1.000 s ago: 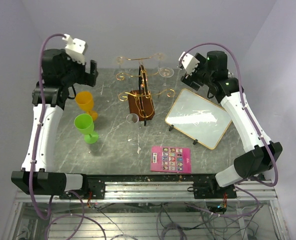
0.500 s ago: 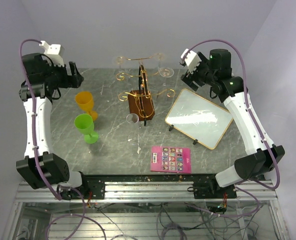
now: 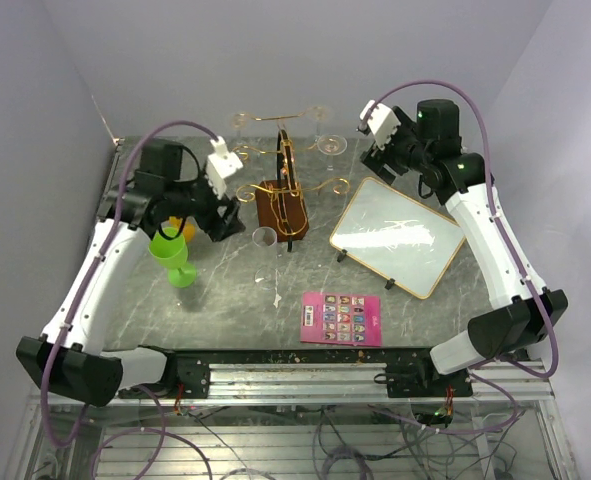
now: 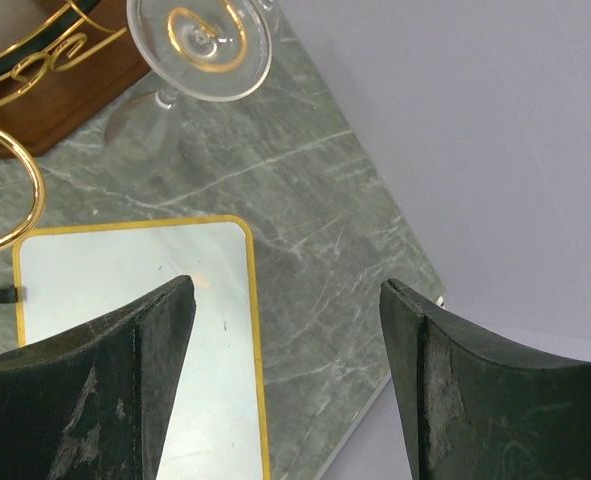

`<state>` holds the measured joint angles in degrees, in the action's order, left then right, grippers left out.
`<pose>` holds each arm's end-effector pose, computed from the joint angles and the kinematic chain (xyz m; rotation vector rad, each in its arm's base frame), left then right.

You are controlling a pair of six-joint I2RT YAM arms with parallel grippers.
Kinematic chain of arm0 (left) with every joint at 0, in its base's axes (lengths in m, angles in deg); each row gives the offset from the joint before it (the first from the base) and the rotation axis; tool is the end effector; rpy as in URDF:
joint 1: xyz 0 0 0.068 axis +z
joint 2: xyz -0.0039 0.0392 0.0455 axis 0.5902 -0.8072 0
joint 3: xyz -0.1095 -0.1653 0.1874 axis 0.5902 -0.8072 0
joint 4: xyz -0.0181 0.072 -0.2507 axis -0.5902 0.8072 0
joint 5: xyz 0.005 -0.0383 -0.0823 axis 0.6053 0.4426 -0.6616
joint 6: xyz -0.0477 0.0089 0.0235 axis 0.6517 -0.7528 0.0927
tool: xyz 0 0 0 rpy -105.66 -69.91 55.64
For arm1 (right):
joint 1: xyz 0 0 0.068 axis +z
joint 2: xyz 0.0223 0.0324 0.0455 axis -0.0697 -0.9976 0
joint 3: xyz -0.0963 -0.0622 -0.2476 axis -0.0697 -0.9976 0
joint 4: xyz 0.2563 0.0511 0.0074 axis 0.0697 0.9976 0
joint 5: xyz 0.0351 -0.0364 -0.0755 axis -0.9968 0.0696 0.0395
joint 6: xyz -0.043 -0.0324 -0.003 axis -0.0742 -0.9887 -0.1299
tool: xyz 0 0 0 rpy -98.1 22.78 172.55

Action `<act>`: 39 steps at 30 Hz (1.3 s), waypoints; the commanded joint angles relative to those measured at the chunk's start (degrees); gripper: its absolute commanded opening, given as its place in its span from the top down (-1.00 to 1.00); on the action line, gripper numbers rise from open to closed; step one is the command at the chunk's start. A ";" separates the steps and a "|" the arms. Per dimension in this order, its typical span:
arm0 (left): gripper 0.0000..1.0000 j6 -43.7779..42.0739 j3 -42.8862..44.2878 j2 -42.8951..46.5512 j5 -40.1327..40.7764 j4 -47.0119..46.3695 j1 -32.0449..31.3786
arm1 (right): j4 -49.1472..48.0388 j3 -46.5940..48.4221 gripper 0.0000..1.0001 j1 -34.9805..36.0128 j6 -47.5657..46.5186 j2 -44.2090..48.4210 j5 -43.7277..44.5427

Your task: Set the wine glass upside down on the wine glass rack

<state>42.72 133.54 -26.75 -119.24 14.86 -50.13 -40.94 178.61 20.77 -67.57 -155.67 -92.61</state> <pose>0.2371 -0.0806 0.3984 1.0282 1.9096 -0.6027 0.3111 0.1003 0.4302 -1.1079 1.7358 -0.0941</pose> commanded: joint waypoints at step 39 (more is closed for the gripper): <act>-0.03 -28.90 8.49 -11.44 12.69 20.17 -26.56 | 2.25 -2.09 -0.48 0.03 -2.08 -2.26 -0.12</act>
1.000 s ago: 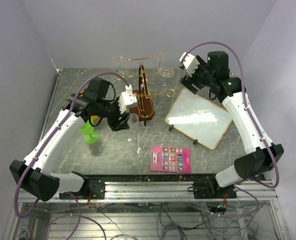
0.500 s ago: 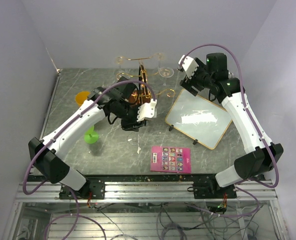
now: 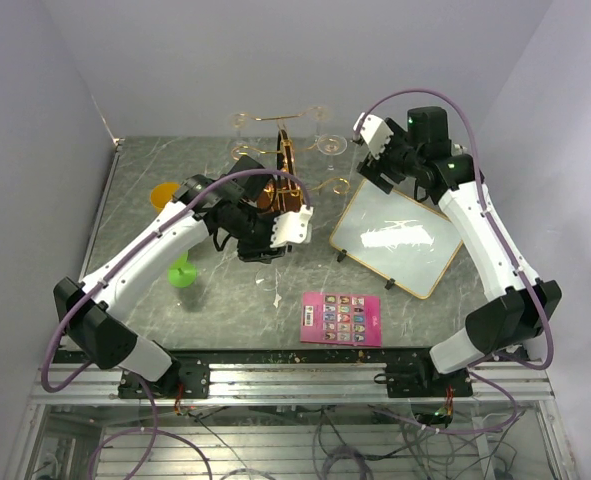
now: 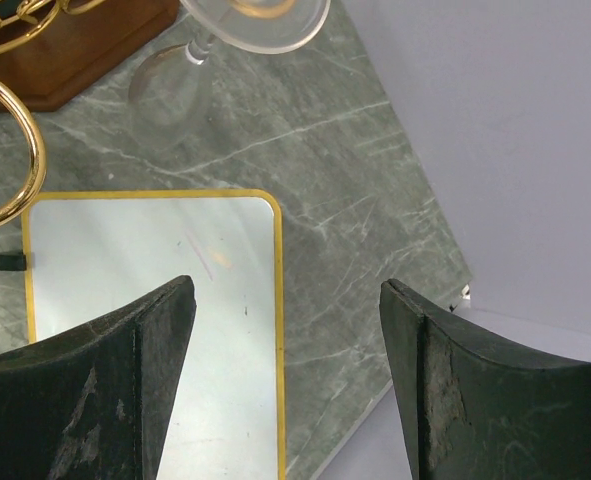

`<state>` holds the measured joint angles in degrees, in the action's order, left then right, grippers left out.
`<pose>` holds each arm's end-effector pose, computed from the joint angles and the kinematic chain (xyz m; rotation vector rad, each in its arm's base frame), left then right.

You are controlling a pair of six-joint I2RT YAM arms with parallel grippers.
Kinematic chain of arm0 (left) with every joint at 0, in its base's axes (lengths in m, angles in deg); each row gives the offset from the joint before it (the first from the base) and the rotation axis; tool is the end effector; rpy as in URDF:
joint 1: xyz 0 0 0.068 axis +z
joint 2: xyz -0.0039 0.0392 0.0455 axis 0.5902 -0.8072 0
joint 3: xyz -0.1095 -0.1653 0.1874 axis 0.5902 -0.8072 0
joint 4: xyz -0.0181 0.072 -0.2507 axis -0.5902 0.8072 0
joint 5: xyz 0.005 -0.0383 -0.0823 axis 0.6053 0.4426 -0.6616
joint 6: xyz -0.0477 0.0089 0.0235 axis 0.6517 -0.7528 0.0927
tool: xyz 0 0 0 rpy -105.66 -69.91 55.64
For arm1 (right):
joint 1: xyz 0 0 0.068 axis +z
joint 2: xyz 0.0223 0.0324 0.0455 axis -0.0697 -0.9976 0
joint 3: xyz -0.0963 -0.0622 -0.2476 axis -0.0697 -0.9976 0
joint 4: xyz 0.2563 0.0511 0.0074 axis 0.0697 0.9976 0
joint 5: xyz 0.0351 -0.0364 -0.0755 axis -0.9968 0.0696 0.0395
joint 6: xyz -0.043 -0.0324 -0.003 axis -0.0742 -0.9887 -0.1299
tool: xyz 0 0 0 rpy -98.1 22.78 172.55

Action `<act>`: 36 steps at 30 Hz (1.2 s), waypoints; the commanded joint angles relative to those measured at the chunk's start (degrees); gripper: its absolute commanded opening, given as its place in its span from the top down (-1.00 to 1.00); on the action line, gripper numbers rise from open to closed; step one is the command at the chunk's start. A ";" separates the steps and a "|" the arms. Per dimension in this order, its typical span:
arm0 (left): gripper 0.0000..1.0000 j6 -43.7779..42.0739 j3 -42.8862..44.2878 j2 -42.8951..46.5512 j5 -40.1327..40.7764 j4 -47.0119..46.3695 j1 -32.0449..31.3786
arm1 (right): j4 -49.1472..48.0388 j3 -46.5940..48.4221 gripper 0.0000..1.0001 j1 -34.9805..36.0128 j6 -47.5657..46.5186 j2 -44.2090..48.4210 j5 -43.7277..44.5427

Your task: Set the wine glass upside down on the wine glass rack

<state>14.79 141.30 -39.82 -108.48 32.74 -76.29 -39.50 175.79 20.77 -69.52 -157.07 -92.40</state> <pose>0.2089 -0.1960 0.3595 1.9678 1.6687 -0.5112 0.3188 0.1025 0.4042 -1.1789 1.8057 -0.0912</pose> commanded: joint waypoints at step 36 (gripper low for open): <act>0.25 -1.28 -0.15 -2.15 3.35 2.61 0.52 | 0.81 -1.06 -0.48 0.01 -0.93 0.77 0.78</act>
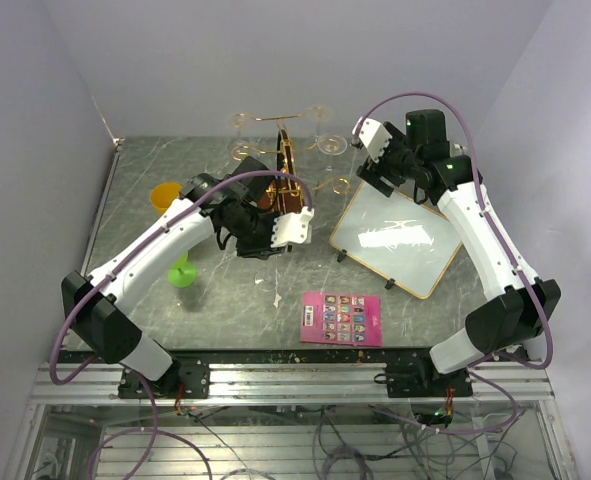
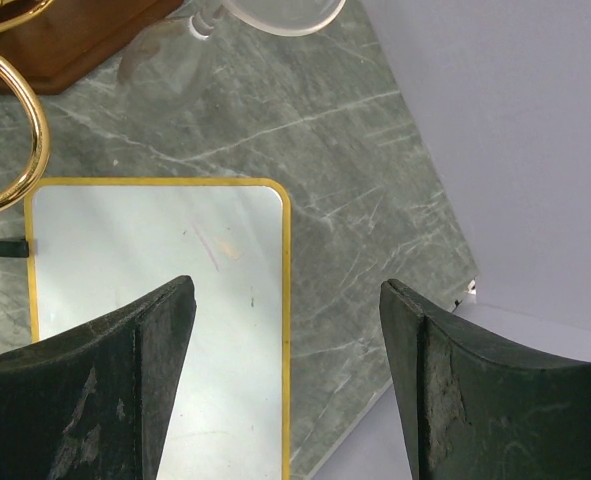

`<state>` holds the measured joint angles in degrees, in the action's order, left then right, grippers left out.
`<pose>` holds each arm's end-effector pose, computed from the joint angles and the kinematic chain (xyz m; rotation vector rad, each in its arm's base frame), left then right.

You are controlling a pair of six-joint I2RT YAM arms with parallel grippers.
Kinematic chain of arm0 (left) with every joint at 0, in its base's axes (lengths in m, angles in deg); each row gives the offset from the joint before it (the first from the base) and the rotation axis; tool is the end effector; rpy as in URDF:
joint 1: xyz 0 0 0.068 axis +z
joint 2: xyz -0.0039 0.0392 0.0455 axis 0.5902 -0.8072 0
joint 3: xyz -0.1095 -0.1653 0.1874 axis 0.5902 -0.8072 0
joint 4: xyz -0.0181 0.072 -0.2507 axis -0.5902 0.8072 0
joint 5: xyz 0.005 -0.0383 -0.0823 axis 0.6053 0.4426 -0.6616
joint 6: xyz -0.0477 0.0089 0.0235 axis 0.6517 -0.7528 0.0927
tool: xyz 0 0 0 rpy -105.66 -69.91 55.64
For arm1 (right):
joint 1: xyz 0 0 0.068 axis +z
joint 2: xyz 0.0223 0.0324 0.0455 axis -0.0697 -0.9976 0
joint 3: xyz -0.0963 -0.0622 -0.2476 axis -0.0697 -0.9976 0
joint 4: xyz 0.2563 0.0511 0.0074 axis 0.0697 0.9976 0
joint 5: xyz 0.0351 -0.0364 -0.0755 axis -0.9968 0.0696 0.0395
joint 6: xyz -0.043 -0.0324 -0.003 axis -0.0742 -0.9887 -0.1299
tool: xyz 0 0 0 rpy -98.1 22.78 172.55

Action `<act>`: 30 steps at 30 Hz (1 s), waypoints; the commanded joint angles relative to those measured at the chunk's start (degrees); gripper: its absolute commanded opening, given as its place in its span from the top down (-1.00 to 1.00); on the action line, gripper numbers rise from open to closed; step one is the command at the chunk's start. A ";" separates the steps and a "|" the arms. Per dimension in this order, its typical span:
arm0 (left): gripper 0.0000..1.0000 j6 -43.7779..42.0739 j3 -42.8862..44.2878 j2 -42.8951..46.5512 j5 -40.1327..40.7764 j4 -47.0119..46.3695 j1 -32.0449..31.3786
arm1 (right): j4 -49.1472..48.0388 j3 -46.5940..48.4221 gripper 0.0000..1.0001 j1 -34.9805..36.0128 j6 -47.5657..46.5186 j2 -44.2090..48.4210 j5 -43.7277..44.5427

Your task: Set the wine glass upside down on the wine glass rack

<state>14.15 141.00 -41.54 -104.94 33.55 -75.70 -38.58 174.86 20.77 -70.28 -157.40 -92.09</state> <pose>0.2169 -0.1962 0.3484 1.9936 1.7338 -0.4401 0.3198 0.1026 0.3956 -1.2055 1.8337 -0.0935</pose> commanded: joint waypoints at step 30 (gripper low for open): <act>0.86 4.44 18.46 10.99 -57.80 10.71 24.72 | -3.32 8.44 -0.50 -9.75 18.29 5.28 -34.17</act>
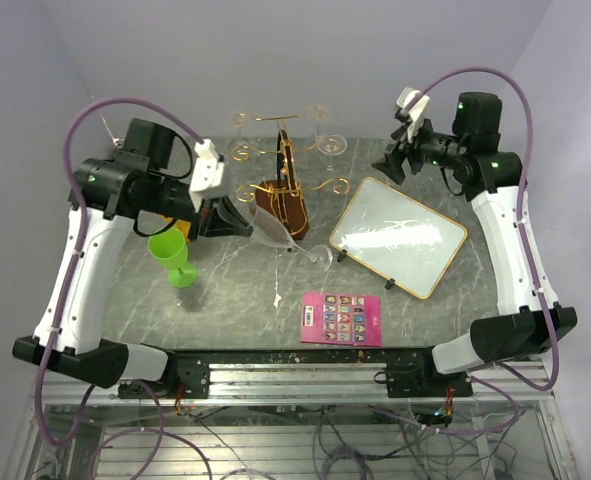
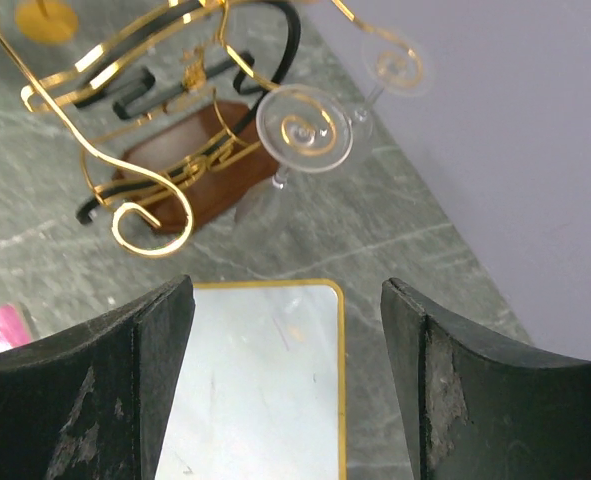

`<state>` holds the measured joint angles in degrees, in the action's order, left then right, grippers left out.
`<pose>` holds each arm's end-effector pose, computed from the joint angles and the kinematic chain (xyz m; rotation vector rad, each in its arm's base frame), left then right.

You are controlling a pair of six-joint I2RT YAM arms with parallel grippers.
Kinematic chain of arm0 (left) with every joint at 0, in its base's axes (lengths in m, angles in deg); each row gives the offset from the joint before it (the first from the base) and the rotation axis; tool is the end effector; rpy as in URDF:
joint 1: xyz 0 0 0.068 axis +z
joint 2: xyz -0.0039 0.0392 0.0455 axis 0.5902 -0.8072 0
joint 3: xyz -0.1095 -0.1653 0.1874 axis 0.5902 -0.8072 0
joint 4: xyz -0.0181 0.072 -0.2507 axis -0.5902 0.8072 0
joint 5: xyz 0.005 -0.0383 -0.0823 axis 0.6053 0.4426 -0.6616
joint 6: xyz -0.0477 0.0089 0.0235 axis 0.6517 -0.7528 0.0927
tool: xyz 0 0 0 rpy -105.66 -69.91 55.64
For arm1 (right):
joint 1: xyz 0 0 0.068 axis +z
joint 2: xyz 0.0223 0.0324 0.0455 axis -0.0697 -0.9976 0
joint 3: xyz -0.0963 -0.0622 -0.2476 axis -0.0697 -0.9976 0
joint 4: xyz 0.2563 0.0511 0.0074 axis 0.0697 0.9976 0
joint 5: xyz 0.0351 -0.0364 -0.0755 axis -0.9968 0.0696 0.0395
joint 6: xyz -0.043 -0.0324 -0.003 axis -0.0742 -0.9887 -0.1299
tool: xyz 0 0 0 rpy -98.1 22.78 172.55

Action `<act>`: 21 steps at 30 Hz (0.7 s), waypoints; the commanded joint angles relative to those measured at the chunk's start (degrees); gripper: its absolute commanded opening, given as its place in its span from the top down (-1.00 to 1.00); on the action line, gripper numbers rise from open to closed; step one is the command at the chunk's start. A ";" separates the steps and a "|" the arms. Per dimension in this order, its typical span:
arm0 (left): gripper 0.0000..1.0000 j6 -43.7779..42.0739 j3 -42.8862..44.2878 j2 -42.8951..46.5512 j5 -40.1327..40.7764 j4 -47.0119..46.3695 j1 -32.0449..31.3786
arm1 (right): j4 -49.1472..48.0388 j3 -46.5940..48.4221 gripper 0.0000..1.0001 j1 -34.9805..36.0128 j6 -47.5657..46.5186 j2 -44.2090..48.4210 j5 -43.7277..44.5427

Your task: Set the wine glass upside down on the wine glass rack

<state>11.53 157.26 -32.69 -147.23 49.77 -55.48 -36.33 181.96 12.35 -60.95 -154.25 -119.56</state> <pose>0.1825 -0.0978 0.4622 1.5678 1.3897 -1.0328 0.2987 0.0656 0.4517 -1.0857 1.6499 0.3564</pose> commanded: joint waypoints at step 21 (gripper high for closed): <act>0.86 72.64 0.93 2.71 15.97 -63.66 7.18 | -34.49 -2.67 -0.32 -0.51 56.97 0.48 -15.34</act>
<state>77.89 157.41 -29.98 -134.49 -5.70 -48.62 -64.85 180.87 11.13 -12.41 -153.07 -133.77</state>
